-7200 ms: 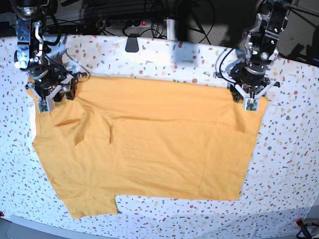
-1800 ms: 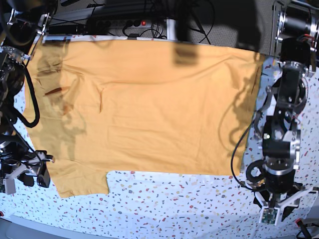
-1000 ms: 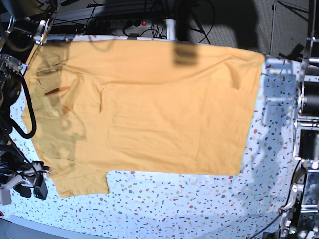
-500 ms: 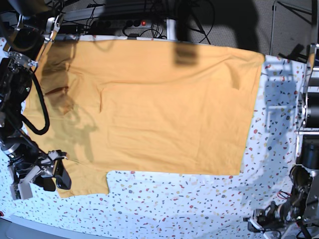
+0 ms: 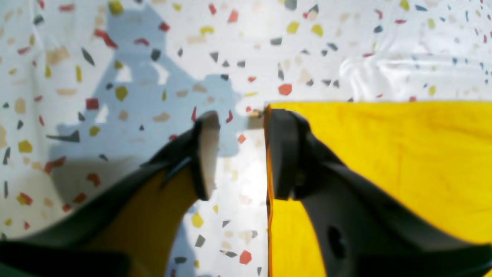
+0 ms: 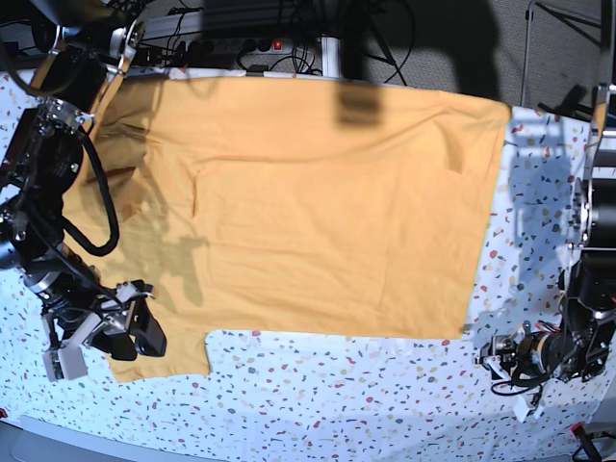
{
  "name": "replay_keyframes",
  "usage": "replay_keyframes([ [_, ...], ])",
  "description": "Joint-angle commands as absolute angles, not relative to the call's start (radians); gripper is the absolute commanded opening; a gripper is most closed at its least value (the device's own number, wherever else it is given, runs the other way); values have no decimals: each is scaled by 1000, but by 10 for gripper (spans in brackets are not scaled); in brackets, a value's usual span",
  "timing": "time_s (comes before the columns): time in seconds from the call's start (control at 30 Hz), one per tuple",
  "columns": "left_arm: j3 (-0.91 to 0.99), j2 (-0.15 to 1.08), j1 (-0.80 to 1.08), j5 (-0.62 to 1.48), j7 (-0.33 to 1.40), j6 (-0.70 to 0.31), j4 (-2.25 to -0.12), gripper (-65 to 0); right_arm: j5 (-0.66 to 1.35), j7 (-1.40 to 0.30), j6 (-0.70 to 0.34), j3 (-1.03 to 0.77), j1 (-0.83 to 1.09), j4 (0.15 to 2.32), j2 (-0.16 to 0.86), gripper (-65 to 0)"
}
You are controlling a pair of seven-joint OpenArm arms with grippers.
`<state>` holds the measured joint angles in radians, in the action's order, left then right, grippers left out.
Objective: Fold the T-shirt properly
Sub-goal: 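Grasp the side edges of the shirt with both grippers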
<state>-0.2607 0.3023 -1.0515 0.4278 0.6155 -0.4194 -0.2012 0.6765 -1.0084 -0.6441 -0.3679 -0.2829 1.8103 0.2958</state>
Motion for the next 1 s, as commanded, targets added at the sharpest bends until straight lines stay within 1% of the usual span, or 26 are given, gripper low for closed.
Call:
replay_keyframes([
  [0.0, -255, 303, -1097, 439, 607, -423, -203, -385, 693, -991, -659, -371, -306, 1826, 307, -368],
  [0.1, -255, 290, -1089, 440, 585, -422, -167, -379, 693, -993, -659, -371, -296, 1826, 307, -368],
  [0.17, -255, 283, -1062, 440, 540, -422, -160, -378, 703, -1001, -659, -371, -287, 1826, 308, -368],
  [0.3, -255, 278, -979, 439, 387, -419, -160, -378, 753, -1022, -672, -371, -267, 1826, 308, -368],
  [0.4, -255, 280, -929, 440, 318, -419, -160, -378, 767, -1037, -678, -371, -262, 1826, 308, -368],
  [0.5, -255, 280, -897, 453, 311, -420, -160, -378, 768, -1039, -678, -371, -263, 1826, 307, -368],
  [0.63, -255, 280, -881, 577, 330, -423, -160, -378, 768, -1039, -678, -371, -263, 1826, 307, -368],
  [0.7, -255, 280, -884, 609, 344, -450, -160, -378, 768, -1039, -678, -371, -263, 1826, 307, -368],
  [0.77, -255, 278, -884, 612, 347, -481, -162, -378, 768, -1039, -678, -371, -263, 1826, 308, -368],
  [0.97, -255, 244, -884, 612, 365, -483, -163, -378, 768, -1039, -678, -371, -263, 1826, 307, -368],
])
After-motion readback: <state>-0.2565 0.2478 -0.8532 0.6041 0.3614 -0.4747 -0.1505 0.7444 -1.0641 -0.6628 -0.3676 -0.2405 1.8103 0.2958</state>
